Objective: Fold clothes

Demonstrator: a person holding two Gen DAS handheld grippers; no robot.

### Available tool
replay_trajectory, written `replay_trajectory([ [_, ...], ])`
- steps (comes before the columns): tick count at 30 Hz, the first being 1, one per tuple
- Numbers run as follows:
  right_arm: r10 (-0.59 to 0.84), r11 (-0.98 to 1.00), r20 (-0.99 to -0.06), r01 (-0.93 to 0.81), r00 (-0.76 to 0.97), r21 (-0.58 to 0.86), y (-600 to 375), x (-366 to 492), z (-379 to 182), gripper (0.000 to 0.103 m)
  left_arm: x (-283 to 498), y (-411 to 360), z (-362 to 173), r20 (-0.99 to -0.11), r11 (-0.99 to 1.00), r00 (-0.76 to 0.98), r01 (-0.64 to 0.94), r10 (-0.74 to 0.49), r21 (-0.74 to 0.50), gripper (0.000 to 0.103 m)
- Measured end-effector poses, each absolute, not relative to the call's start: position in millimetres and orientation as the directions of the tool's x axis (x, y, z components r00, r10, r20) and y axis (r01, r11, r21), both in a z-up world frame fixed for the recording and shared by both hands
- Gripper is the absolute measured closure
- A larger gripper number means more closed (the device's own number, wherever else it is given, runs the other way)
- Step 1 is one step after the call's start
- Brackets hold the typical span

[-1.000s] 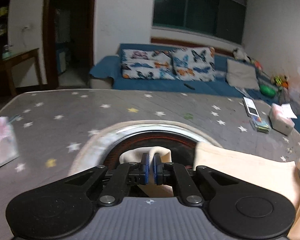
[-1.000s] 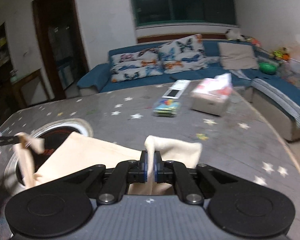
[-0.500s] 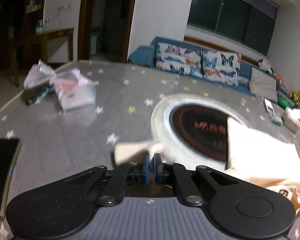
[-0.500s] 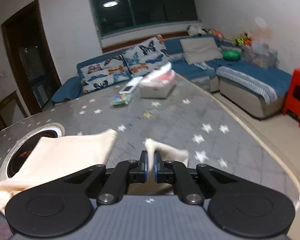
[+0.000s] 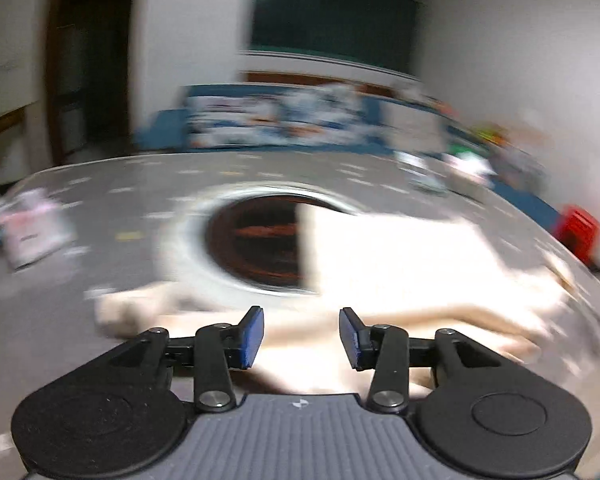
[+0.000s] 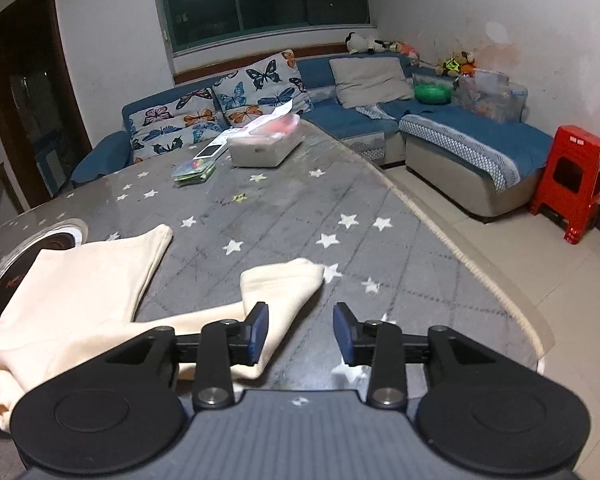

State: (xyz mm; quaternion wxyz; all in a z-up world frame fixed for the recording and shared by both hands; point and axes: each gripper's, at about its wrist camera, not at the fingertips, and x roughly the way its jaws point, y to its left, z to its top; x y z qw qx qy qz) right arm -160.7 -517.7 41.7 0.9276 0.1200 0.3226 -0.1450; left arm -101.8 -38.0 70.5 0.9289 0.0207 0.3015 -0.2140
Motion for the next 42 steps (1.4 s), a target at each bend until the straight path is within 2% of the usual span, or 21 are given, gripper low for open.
replay_trajectory([
  [5,-0.156,0.947,-0.643,0.298,0.75,0.118,-509.4,-144.1,36.7,0.06,-111.5,-100.9,54.7,-0.607,0.808,0.621,0.586,-0.496,-0.061,0.053],
  [11,-0.143,0.964,-0.661,0.254,0.737,0.075,-496.8,-127.2,28.2,0.052,-107.5,-134.4,40.5,-0.644,0.761,0.578,0.649,-0.501,-0.008,0.054],
  [12,-0.143,0.967,-0.664,0.248,0.734,0.066,-495.0,-124.1,26.6,0.052,-108.0,-135.9,37.9,-0.652,0.753,0.571,0.658,-0.499,0.001,0.056],
  [14,-0.156,0.969,-0.672,0.245,0.724,0.039,-492.9,-116.7,21.8,0.049,-107.0,-137.3,33.3,-0.668,0.743,0.558,0.67,-0.493,0.012,0.077],
  [15,-0.164,0.969,-0.676,0.244,0.718,0.024,-492.0,-112.8,19.3,0.048,-105.5,-137.3,31.9,-0.675,0.739,0.551,0.674,-0.492,0.012,0.092],
  [16,-0.173,0.97,-0.681,0.243,0.711,0.008,-491.5,-110.1,16.7,0.048,-106.2,-137.0,31.3,-0.678,0.733,0.543,0.68,-0.496,0.009,0.097],
  [18,-0.192,0.97,-0.693,0.241,0.695,-0.027,-491.0,-105.4,11.7,0.047,-107.5,-136.4,30.2,-0.684,0.721,0.527,0.693,-0.504,0.003,0.102],
  [22,-0.291,0.947,-0.666,0.307,0.687,-0.098,-501.0,-115.9,12.8,0.047,-117.0,-128.5,35.9,-0.685,0.694,0.502,0.72,-0.528,-0.007,0.102],
  [27,-0.428,0.875,-0.639,0.468,0.639,-0.119,-536.9,-143.4,22.0,0.047,-128.5,-119.5,39.5,-0.697,0.645,0.449,0.764,-0.559,-0.025,0.102],
  [30,-0.458,0.849,-0.639,0.517,0.618,-0.109,-551.2,-156.5,27.1,0.047,-128.6,-115.8,38.3,-0.705,0.628,0.41,0.775,-0.579,-0.065,0.102],
  [36,-0.332,0.916,-0.633,0.399,0.7,-0.04,-533.9,-150.9,42.0,0.047,-123.8,-109.6,56.0,-0.668,0.616,0.419,0.784,-0.616,-0.076,0.094],
  [42,-0.141,0.972,-0.66,0.229,0.738,0.049,-502.6,-108.7,43.3,0.051,-72.8,-105.3,69.0,-0.639,0.764,0.576,0.645,-0.51,-0.028,0.092],
])
